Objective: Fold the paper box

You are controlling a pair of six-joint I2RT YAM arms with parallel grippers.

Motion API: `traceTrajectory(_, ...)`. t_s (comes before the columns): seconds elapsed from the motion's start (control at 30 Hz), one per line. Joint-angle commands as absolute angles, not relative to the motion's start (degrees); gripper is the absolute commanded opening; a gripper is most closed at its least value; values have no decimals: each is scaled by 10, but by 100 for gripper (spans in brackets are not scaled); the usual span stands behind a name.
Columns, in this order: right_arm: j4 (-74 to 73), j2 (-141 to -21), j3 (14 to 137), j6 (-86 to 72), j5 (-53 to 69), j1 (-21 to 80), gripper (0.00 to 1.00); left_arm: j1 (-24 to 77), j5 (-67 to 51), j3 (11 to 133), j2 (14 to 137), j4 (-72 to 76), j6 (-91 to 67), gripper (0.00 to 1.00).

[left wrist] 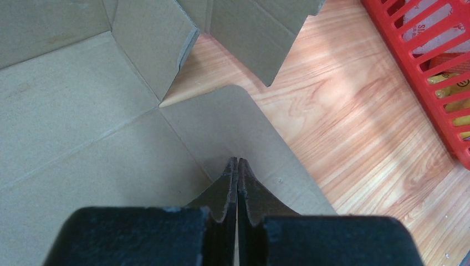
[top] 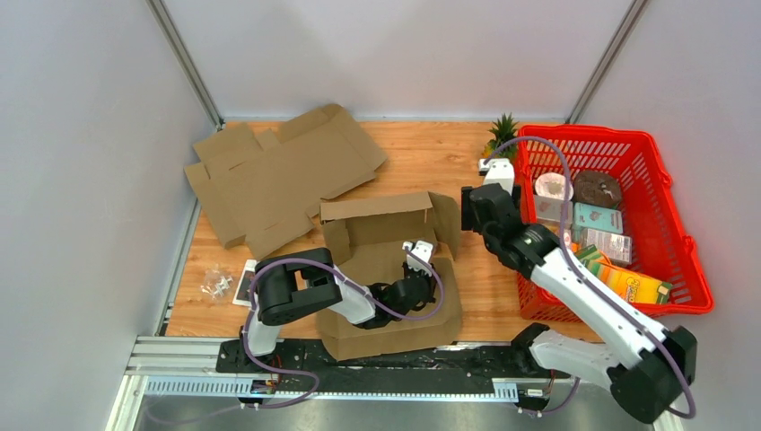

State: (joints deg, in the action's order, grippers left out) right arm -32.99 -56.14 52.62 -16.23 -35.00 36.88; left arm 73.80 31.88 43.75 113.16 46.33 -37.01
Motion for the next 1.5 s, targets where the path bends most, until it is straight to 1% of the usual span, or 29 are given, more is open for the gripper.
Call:
traceTrajectory(0.0, -288, -615, 528, -76, -302, 332, 71, 735, 322, 422, 1138, 445, -371, 0)
traceTrajectory(0.03, -260, -621, 513, -63, -288, 332, 71, 735, 321, 424, 1140, 446, -372, 0)
traceTrajectory(0.1, -243, -638, 505, -46, -280, 330, 70, 734, 320, 426, 1143, 447, -373, 0)
traceTrajectory(0.2, -207, -640, 484, -28, -236, 330, 70, 732, 316, 425, 1144, 451, -375, 0)
traceTrajectory(0.33, -138, -614, 453, -15, -136, 330, 69, 731, 314, 426, 1148, 455, -377, 0)
traceTrajectory(0.63, -5, -574, 355, 25, -20, 330, 68, 729, 308, 424, 1150, 462, -381, 0)
traceTrajectory(0.97, 95, -584, 323, 47, 59, 330, 69, 726, 306, 417, 1149, 471, -383, 0)
traceTrajectory(1.0, 101, -588, 323, 48, 76, 330, 69, 725, 305, 417, 1150, 471, -383, 0)
traceTrajectory(1.13, 117, -622, 335, 59, 84, 330, 68, 722, 307, 411, 1149, 475, -387, 0)
traceTrajectory(1.23, 141, -645, 337, 62, 90, 330, 66, 722, 307, 409, 1147, 477, -388, 0)
traceTrajectory(1.33, 177, -664, 324, 69, 88, 331, 61, 721, 307, 408, 1147, 478, -388, 0)
traceTrajectory(1.37, 188, -667, 320, 69, 83, 333, 57, 721, 307, 409, 1147, 478, -387, 0)
traceTrajectory(1.47, 236, -675, 301, 66, 71, 340, 50, 721, 309, 408, 1147, 477, -385, 0)
